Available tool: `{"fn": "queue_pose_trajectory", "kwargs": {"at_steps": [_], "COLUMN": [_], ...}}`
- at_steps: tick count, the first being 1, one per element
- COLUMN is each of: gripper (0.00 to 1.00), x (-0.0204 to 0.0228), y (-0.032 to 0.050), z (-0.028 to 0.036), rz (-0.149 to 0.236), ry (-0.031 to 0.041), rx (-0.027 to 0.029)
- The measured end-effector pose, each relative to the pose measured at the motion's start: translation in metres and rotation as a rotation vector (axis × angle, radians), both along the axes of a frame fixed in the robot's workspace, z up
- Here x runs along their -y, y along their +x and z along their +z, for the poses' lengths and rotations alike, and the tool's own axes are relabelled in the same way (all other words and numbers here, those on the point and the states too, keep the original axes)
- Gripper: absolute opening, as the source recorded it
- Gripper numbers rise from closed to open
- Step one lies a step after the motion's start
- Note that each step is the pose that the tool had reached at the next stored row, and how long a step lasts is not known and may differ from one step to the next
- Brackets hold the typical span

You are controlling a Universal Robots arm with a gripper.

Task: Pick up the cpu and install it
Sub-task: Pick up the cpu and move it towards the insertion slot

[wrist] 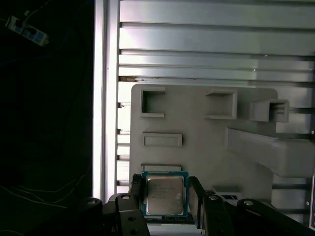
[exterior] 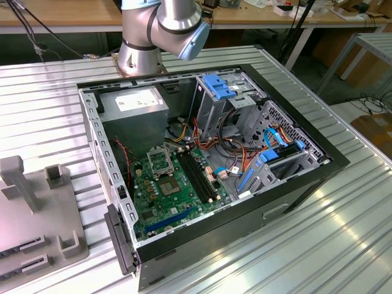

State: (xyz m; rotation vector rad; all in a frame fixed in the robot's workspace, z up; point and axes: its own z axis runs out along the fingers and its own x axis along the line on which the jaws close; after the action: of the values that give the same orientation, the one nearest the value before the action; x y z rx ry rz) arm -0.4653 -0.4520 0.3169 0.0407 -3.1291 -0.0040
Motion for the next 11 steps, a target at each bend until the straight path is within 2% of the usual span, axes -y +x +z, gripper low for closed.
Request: {"fn": "queue_pose_trajectory", "kwargs": {"at_steps": [11], "gripper": [0.47], "x": [0.0], "y": [0.0001], "z": [0.0051], "rz": [0.0], "ry": [0.0], "rx": [0.0]}}
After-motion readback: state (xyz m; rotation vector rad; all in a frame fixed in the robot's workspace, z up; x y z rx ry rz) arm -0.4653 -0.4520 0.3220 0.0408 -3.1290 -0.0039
